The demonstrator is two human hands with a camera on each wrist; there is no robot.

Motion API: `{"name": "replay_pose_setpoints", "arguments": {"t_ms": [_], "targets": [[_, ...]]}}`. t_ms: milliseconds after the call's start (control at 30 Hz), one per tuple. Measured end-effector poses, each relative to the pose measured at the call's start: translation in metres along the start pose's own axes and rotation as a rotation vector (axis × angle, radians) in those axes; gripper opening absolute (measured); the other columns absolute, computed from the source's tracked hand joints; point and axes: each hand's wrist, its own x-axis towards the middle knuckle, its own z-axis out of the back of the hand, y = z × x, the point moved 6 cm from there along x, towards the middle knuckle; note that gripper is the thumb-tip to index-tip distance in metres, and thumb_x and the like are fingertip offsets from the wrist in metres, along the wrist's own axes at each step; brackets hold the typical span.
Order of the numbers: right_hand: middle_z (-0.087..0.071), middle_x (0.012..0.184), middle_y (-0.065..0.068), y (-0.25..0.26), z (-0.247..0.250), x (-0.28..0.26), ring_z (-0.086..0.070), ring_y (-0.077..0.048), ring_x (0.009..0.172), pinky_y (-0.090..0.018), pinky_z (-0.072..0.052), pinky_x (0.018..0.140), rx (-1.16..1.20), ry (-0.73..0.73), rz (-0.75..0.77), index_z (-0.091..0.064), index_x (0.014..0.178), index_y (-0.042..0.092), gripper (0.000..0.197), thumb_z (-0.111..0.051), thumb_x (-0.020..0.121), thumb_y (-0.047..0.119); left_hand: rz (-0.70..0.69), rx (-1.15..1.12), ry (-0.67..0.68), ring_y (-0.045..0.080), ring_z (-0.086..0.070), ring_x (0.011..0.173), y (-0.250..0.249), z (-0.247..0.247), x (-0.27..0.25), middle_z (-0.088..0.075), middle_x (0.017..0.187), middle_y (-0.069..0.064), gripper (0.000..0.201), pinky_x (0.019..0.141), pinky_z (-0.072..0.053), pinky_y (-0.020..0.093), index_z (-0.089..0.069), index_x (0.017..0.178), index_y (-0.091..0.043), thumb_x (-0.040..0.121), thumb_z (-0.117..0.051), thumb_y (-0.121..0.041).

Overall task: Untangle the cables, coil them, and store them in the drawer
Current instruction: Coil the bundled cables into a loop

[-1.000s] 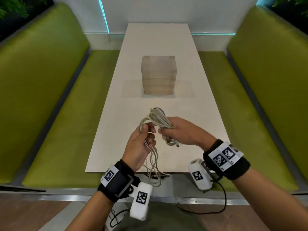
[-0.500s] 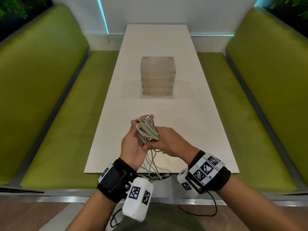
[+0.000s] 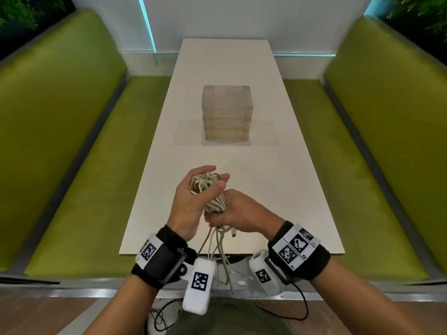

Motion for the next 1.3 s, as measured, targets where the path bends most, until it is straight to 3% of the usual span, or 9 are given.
{"name": "replay_pose_setpoints", "arguments": {"t_ms": [200,300,400,533,700,900,1067,1200,1300], "targets": [[-0.062,0.085,-0.006,0.0,-0.01,-0.008,-0.057,-0.013,0.08,-0.033,-0.048,0.077,0.158,0.164,0.105,-0.061,0.095,0.003,0.01,-0.061,0.089,0.011,0.074,-0.082,0.067,0.031,-0.064,0.078,0.004,-0.007,0.002,-0.063,0.064,0.008,0.024,0.062,-0.057,0.032,-0.067,0.09,-0.015,0.069,-0.068,-0.003],[-0.067,0.085,-0.013,0.0,-0.014,-0.013,-0.061,-0.019,0.083,-0.03,-0.048,0.079,0.269,0.211,0.133,-0.064,0.091,-0.007,0.02,-0.059,0.092,0.012,0.112,-0.085,0.089,0.029,-0.066,0.08,0.006,-0.009,0.002,-0.058,0.064,0.005,0.014,0.062,-0.055,0.033,-0.062,0.08,-0.014,0.07,-0.068,-0.006],[-0.064,0.077,-0.012,-0.003,-0.013,-0.016,-0.061,-0.029,0.079,-0.045,-0.048,0.081,0.325,0.217,0.132,-0.058,0.092,-0.013,0.033,-0.057,0.093,0.021,0.136,-0.05,0.101,0.027,-0.067,0.081,0.009,-0.01,0.003,-0.057,0.064,0.003,0.015,0.065,-0.054,0.035,-0.061,0.075,-0.016,0.068,-0.073,-0.011],[-0.061,0.067,-0.005,-0.004,-0.016,-0.018,-0.061,-0.023,0.068,-0.06,-0.047,0.084,0.346,0.243,0.166,-0.059,0.079,0.0,0.028,-0.051,0.097,0.02,0.153,-0.015,0.09,0.026,-0.067,0.079,0.012,-0.011,0.002,-0.056,0.059,0.004,0.009,0.068,-0.056,0.034,-0.06,0.073,-0.017,0.075,-0.069,-0.017],[-0.059,0.064,-0.004,-0.004,-0.019,-0.018,-0.057,-0.02,0.062,-0.061,-0.048,0.078,0.329,0.213,0.17,-0.058,0.077,-0.001,0.029,-0.052,0.096,0.019,0.154,0.048,0.092,0.027,-0.066,0.079,0.012,-0.012,0.002,-0.053,0.061,0.005,0.014,0.064,-0.054,0.033,-0.057,0.075,-0.016,0.076,-0.07,-0.02],[-0.067,0.086,-0.012,-0.006,-0.018,-0.023,-0.064,-0.025,0.083,-0.033,-0.05,0.083,0.435,0.273,0.135,-0.062,0.094,-0.005,0.019,-0.05,0.097,0.01,0.138,0.062,0.08,0.03,-0.068,0.082,0.011,-0.014,0.002,-0.054,0.058,0.006,0.013,0.069,-0.055,0.034,-0.058,0.073,-0.017,0.077,-0.069,-0.021],[-0.064,0.065,0.0,-0.011,-0.02,-0.018,-0.055,-0.032,0.065,-0.059,-0.046,0.067,0.382,0.211,0.112,-0.061,0.076,0.013,0.023,-0.053,0.096,0.021,0.103,0.088,0.098,0.027,-0.068,0.075,0.009,-0.016,0.003,-0.056,0.059,0.005,0.015,0.084,-0.055,0.047,-0.056,0.078,-0.014,0.079,-0.069,-0.022],[-0.067,0.075,-0.007,-0.007,-0.005,-0.018,-0.06,-0.02,0.062,-0.028,-0.05,0.059,0.399,0.131,0.125,-0.061,0.086,0.006,0.016,-0.05,0.097,0.011,0.005,0.167,0.156,0.029,-0.068,0.091,0.009,-0.009,0.004,-0.07,0.094,0.011,0.064,0.078,-0.056,0.043,-0.053,0.109,-0.014,0.066,-0.078,-0.054],[-0.069,0.089,-0.015,-0.005,0.011,-0.017,-0.064,-0.022,0.071,-0.027,-0.051,0.065,0.497,0.034,0.168,-0.063,0.101,-0.001,0.016,-0.052,0.096,0.009,0.093,0.157,0.259,0.019,-0.065,0.094,0.026,-0.002,-0.002,-0.065,0.116,0.003,0.113,0.069,-0.056,0.031,-0.031,0.139,-0.025,0.048,-0.077,-0.071]]}}
